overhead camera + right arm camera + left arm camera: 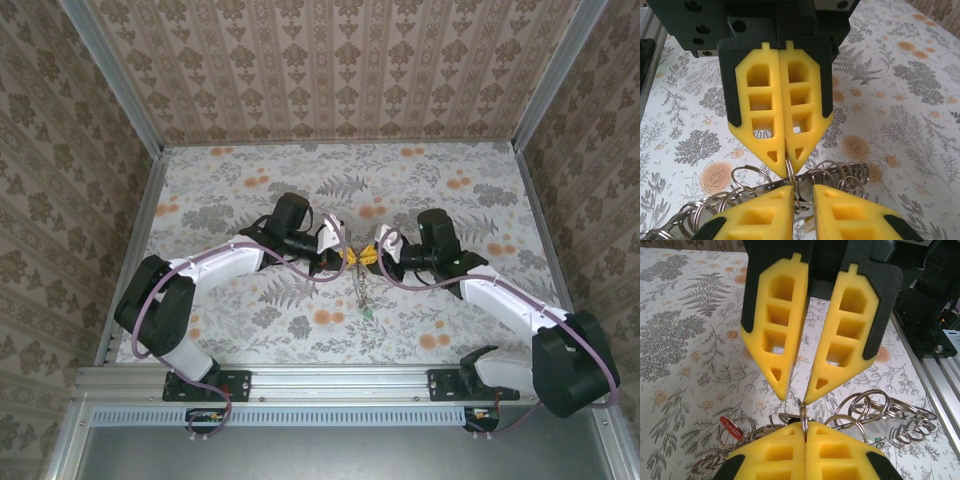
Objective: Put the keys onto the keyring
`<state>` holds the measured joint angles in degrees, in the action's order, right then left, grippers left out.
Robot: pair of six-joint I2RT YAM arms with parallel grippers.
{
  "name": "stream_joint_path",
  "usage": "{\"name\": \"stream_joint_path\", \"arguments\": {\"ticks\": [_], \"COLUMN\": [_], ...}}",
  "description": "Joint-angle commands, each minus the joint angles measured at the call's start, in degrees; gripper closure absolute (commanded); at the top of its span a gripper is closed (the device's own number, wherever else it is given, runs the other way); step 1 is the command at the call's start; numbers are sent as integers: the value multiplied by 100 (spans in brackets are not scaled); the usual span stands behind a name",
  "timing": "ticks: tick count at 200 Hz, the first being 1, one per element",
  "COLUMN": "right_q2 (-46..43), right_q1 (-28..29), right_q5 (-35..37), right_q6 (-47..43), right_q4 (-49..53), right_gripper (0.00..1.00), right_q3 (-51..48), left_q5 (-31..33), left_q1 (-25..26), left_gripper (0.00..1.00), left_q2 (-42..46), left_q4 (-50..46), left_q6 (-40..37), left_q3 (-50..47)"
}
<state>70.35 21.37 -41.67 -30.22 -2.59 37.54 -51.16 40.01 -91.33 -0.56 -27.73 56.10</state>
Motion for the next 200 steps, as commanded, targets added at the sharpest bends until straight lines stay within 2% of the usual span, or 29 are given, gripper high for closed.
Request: {"name": "stream_joint_path", "arguments": {"ticks": [1,23,61,99,146,200], "right_q2": [253,298,152,-187,-197,129], "right_q1": [-18,-26,-36,-36,-32,-36], "right_q5": [-124,-64,313,448,-437,-521], "right_q6": [-192,-211,-247,-314,-408,-353], "right_q4": [313,458,486,363,681,401], "right_gripper": [86,91,92,81,78,78], "right_q3": [182,174,129,54,344,462], "left_q5": [-294,-273,-282,-263,-274,-315], "left_q1": [-38,-37,-46,-54,-55,-55], "left_gripper": [100,100,100,100,100,100], "left_q2": [188,239,269,296,323,323], "left_q4": [191,264,290,221,201,196], "left_q6": [99,145,158,124,108,105], "left_q3": [52,19,1,0,-11,31]}}
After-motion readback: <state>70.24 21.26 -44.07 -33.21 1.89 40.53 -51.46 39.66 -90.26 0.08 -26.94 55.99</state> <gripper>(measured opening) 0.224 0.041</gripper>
